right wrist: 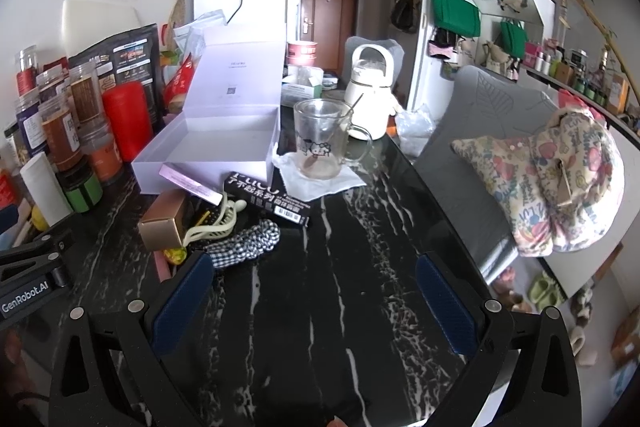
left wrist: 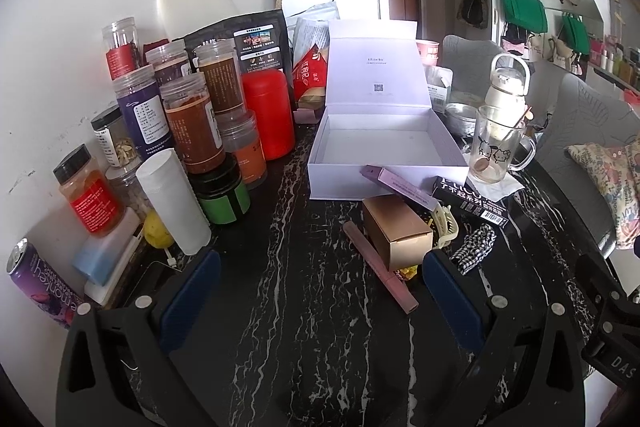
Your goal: Organize rigid objects
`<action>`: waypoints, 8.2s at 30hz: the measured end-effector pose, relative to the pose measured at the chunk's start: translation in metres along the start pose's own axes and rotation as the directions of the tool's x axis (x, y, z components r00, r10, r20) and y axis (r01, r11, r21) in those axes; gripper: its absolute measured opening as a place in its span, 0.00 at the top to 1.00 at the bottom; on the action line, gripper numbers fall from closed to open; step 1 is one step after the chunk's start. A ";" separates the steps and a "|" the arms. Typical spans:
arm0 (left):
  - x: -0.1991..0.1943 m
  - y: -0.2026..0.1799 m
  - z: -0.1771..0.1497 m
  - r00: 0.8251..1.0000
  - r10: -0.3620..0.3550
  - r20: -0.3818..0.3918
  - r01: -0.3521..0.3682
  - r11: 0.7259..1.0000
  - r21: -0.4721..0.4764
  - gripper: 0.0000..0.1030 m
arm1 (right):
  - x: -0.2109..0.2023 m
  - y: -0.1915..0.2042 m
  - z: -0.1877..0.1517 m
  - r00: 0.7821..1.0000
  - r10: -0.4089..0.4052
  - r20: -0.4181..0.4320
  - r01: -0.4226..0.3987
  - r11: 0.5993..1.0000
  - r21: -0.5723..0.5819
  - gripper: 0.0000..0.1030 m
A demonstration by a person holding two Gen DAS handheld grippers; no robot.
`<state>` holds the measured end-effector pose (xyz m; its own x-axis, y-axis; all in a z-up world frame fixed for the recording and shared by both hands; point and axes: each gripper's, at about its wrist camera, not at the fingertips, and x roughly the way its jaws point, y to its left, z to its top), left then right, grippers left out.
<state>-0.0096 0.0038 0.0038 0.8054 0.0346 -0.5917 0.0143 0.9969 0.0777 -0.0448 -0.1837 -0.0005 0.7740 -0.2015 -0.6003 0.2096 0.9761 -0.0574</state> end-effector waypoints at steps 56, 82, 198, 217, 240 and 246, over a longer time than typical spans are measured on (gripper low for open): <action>0.016 -0.008 0.008 0.996 -0.083 -0.016 0.084 0.996 0.016 0.00 | 0.018 0.000 0.005 0.999 0.041 -0.025 -0.041 0.999 -0.008 0.00; 0.123 -0.037 0.032 0.970 -0.156 -0.187 0.160 0.987 0.004 0.00 | 0.102 -0.010 0.024 0.983 0.108 -0.149 -0.104 0.994 0.034 0.00; 0.161 -0.001 0.202 0.957 -0.288 0.018 0.288 0.957 0.012 0.57 | 0.159 0.062 0.183 0.954 0.290 -0.078 -0.293 0.956 -0.032 0.75; 0.217 0.002 0.246 0.971 -0.236 0.034 0.236 0.972 -0.003 0.57 | 0.218 0.082 0.229 0.957 0.280 -0.074 -0.287 0.953 -0.102 0.74; 0.307 -0.007 0.240 0.969 -0.193 -0.152 0.195 0.981 -0.002 0.57 | 0.299 0.108 0.244 0.957 0.239 -0.165 -0.260 0.958 -0.121 0.74; 0.313 -0.006 0.236 0.965 -0.179 -0.191 0.183 0.983 0.002 0.57 | 0.309 0.112 0.237 0.957 0.213 -0.197 -0.241 0.962 -0.128 0.73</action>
<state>0.3821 -0.0080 0.0080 0.6615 -0.1319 -0.7383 0.1626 0.9862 -0.0305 0.3593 -0.1559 -0.0035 0.6672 0.0312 -0.7442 -0.0610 0.9981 -0.0128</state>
